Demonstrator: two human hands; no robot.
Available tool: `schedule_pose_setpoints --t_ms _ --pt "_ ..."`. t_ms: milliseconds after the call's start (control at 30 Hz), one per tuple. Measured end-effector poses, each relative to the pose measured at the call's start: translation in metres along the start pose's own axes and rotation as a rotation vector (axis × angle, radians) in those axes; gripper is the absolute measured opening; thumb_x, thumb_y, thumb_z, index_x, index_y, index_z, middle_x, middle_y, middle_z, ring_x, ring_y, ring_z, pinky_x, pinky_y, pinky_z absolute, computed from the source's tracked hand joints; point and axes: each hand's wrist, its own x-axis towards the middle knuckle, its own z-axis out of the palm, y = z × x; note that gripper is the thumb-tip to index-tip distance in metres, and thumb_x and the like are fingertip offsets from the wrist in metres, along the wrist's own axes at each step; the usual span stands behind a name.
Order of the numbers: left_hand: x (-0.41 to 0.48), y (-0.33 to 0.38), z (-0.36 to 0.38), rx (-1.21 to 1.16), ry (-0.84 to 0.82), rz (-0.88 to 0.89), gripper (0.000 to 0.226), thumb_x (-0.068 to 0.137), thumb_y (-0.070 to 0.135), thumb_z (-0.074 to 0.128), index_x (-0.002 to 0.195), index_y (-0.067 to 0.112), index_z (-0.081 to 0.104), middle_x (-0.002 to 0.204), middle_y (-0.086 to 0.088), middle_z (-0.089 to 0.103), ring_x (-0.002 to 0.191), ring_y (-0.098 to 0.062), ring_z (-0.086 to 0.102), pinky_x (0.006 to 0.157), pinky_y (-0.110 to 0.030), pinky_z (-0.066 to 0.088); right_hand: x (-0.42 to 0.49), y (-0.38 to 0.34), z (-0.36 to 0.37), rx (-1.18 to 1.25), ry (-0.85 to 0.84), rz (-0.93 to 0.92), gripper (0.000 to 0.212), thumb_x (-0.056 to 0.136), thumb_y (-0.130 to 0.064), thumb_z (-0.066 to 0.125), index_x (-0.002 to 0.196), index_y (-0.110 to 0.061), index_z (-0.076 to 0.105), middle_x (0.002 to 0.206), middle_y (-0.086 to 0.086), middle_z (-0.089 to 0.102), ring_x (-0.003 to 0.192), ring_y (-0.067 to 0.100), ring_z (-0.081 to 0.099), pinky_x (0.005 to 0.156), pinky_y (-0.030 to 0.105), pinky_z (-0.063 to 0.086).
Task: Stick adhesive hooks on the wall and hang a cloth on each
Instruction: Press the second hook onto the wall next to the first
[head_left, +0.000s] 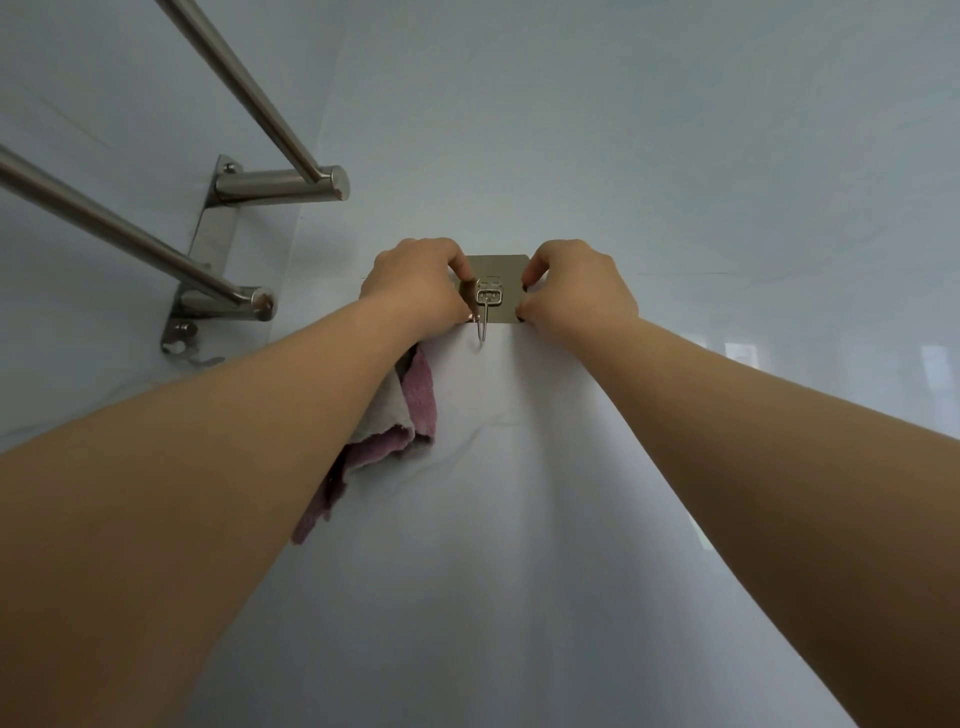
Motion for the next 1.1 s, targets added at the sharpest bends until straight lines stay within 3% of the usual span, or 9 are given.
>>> schedule_pose_setpoints --t_ms 133,300,400,533,733,800,867,933,1100 --pt "-0.005 0.003 -0.002 -0.021 0.063 -0.009 0.018 0.081 0.012 0.058 0.086 0.029 0.054 0.113 -0.007 0.058 0.107 -0.027 0.054 0.083 -0.032 0.043 -0.003 0.002 -0.007 0.07 0.023 0.008 0.023 0.082 -0.01 0.057 0.102 -0.019 0.058 0.097 -0.003 0.047 0.086 0.019 0.049 0.068 0.028 0.037" --pt "-0.019 0.011 -0.013 -0.043 0.107 -0.051 0.013 0.085 0.01 0.052 0.087 0.021 0.058 0.108 -0.004 0.064 0.101 -0.022 0.059 0.085 -0.034 0.049 -0.012 -0.001 -0.011 0.185 0.021 0.029 0.012 0.082 -0.012 0.053 0.091 -0.02 0.054 0.098 -0.001 0.054 0.087 0.022 0.053 0.069 0.029 0.041" --pt "-0.033 0.021 -0.021 0.022 0.147 -0.095 0.013 0.085 0.012 0.051 0.09 0.02 0.061 0.11 0.0 0.062 0.102 -0.02 0.056 0.081 -0.03 0.045 -0.022 -0.004 -0.013 0.294 -0.001 0.031 0.015 0.082 -0.013 0.05 0.094 -0.017 0.057 0.098 0.001 0.055 0.088 0.022 0.054 0.073 0.03 0.044" --pt "-0.058 0.04 -0.031 0.126 0.172 -0.153 0.018 0.086 0.011 0.049 0.096 0.015 0.064 0.1 0.0 0.056 0.097 -0.021 0.054 0.079 -0.031 0.044 -0.044 -0.005 -0.022 0.432 -0.07 0.014 0.009 0.082 -0.013 0.049 0.089 -0.015 0.055 0.093 0.002 0.055 0.084 0.022 0.052 0.069 0.029 0.04" --pt "-0.114 0.063 -0.035 0.248 0.157 -0.265 0.011 0.087 0.014 0.049 0.086 0.018 0.058 0.086 0.001 0.055 0.082 -0.019 0.051 0.068 -0.027 0.039 -0.09 -0.002 -0.024 0.683 -0.222 0.027 0.003 0.086 -0.019 0.052 0.084 -0.017 0.054 0.091 0.003 0.059 0.084 0.022 0.056 0.072 0.032 0.045" --pt "-0.138 0.068 -0.037 0.266 0.137 -0.331 0.01 0.087 0.015 0.048 0.082 0.018 0.056 0.074 0.003 0.054 0.078 -0.019 0.054 0.064 -0.027 0.042 -0.11 -0.001 -0.023 0.773 -0.295 0.048 0.01 0.089 -0.023 0.05 0.084 -0.016 0.054 0.084 0.002 0.057 0.075 0.019 0.054 0.069 0.031 0.043" --pt "-0.164 0.068 -0.038 0.285 0.092 -0.394 0.01 0.084 0.014 0.048 0.081 0.014 0.057 0.069 -0.003 0.063 0.077 -0.023 0.063 0.072 -0.033 0.052 -0.13 0.001 -0.02 0.84 -0.362 0.074 0.011 0.091 -0.023 0.048 0.086 -0.016 0.056 0.087 0.003 0.058 0.078 0.02 0.054 0.069 0.031 0.043" --pt "-0.192 0.068 -0.042 0.343 0.085 -0.448 0.013 0.082 0.015 0.049 0.087 0.011 0.061 0.081 -0.009 0.069 0.083 -0.026 0.065 0.078 -0.036 0.053 -0.152 0.0 -0.017 0.896 -0.439 0.098 0.007 0.089 -0.019 0.05 0.085 -0.017 0.056 0.09 0.003 0.058 0.082 0.021 0.053 0.071 0.032 0.045" --pt "-0.264 0.049 -0.066 0.483 0.089 -0.619 0.017 0.088 0.019 0.05 0.097 0.014 0.063 0.103 -0.012 0.064 0.093 -0.028 0.06 0.072 -0.03 0.044 -0.213 -0.026 -0.007 0.991 -0.642 0.126 0.007 0.086 -0.017 0.051 0.082 -0.018 0.057 0.096 0.007 0.065 0.088 0.027 0.06 0.078 0.034 0.05"
